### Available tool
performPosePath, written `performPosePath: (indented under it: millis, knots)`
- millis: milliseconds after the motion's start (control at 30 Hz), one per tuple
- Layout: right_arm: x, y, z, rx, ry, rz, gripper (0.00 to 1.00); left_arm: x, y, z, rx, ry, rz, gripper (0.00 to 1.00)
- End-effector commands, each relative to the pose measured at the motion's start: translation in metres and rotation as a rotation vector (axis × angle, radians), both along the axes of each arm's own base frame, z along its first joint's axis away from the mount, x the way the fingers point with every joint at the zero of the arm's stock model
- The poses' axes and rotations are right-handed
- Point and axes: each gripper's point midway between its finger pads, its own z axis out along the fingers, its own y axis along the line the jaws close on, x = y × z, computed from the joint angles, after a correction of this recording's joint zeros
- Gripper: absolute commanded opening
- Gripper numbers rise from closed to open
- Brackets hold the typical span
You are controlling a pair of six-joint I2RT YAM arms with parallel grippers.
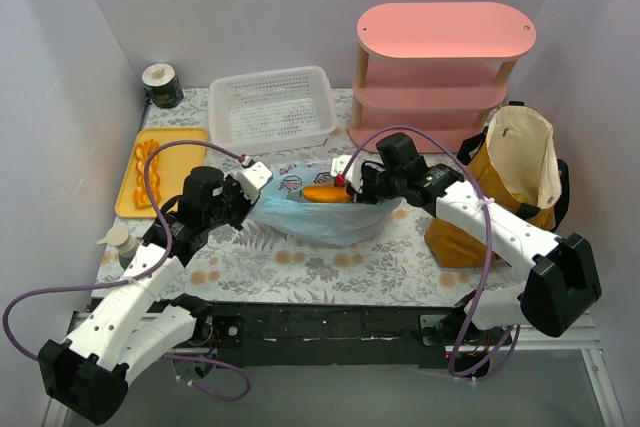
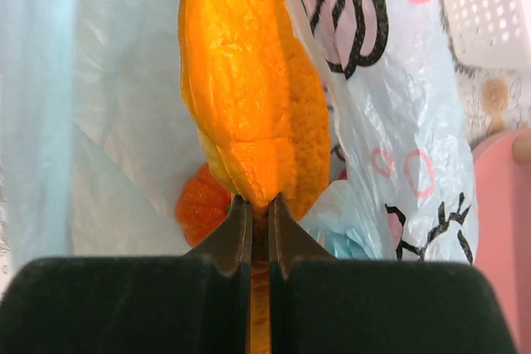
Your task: Untie the knot of the grocery bags and take out the mixed food
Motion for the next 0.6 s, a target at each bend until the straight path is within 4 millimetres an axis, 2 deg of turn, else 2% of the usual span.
performPosePath:
  millis: [0,167,200,233,267,300,333,367,400,567]
  knots:
    - [-0.014,0.024,0.064,0.196,-0.054,0.124,0.01,0.002,0.002,-0.002,0.016,0.018,0.008,0.00]
    - [-0.021,0.039,0.090,0.301,-0.021,0.153,0.01,0.006,-0.014,0.002,-0.027,0.047,-0.039,0.00]
    - [-0.024,0.044,0.102,0.335,-0.018,0.179,0.01,0.008,-0.016,0.004,-0.037,0.046,-0.042,0.05]
    - [-0.023,0.049,0.106,0.353,-0.003,0.180,0.01,0.010,-0.019,0.012,-0.055,0.040,-0.045,0.08]
    - [-0.023,0.053,0.111,0.372,0.003,0.186,0.01,0.010,-0.023,0.013,-0.065,0.047,-0.057,0.13]
    - [-0.023,0.056,0.120,0.398,0.024,0.175,0.01,0.011,-0.025,0.018,-0.072,0.041,-0.061,0.32]
    - [-0.021,0.059,0.121,0.406,0.041,0.168,0.01,0.013,-0.026,0.026,-0.084,0.030,-0.059,0.42]
    - [-0.018,0.060,0.126,0.425,0.035,0.158,0.01,0.014,-0.027,0.030,-0.089,0.026,-0.062,0.47]
    - [-0.017,0.061,0.131,0.445,0.057,0.136,0.01,0.014,-0.027,0.035,-0.092,0.022,-0.063,0.57]
    - [-0.011,0.063,0.150,0.468,0.055,0.121,0.01,0.022,-0.026,0.080,-0.124,-0.080,-0.044,0.79]
